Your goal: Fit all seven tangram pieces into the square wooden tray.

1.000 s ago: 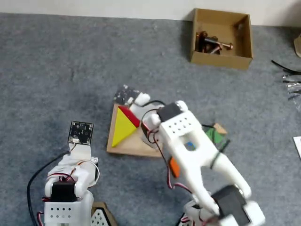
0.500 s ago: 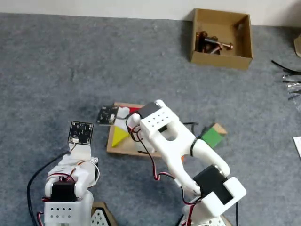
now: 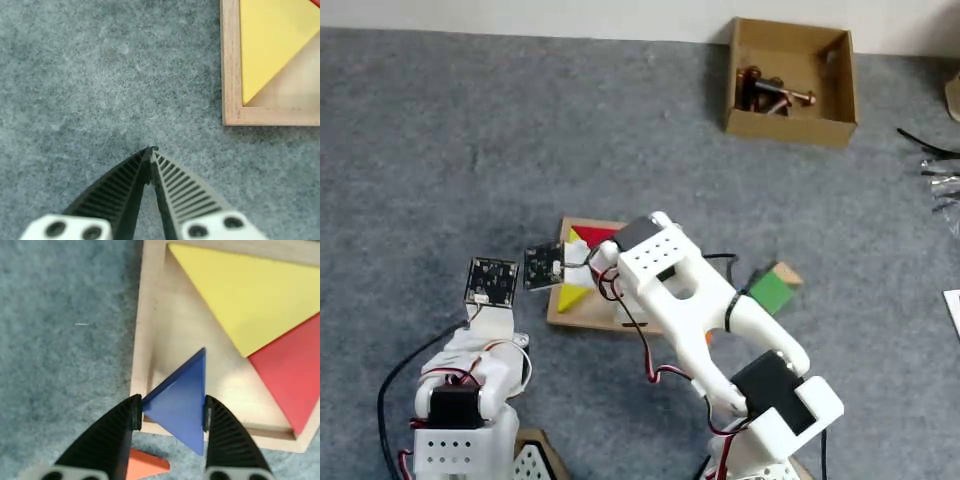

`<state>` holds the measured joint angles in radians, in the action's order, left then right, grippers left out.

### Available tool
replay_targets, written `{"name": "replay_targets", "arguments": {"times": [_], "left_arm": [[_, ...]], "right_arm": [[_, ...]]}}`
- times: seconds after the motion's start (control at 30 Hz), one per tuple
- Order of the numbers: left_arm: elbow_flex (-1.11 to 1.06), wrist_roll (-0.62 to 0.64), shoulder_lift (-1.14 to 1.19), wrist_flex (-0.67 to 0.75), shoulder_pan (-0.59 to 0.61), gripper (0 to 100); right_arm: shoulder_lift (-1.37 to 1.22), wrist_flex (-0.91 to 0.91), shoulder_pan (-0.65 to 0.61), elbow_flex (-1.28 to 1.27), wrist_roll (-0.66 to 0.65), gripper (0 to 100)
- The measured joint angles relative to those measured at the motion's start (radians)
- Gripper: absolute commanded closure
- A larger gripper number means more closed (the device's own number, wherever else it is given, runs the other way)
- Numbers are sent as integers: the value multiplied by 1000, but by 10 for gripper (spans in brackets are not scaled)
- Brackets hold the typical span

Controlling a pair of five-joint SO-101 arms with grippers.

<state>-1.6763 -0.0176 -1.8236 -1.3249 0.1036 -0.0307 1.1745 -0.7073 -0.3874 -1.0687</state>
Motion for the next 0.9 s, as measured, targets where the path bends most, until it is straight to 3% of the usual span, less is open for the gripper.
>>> {"name": "replay_targets", "arguments": {"times": [0.43, 0.9], "left_arm": [[0, 0, 0, 0, 0, 995], [0, 0, 0, 0, 0, 995]], "right_arm": [[0, 106, 0, 5, -6, 882], [-20, 106, 0, 6, -222, 882]]}}
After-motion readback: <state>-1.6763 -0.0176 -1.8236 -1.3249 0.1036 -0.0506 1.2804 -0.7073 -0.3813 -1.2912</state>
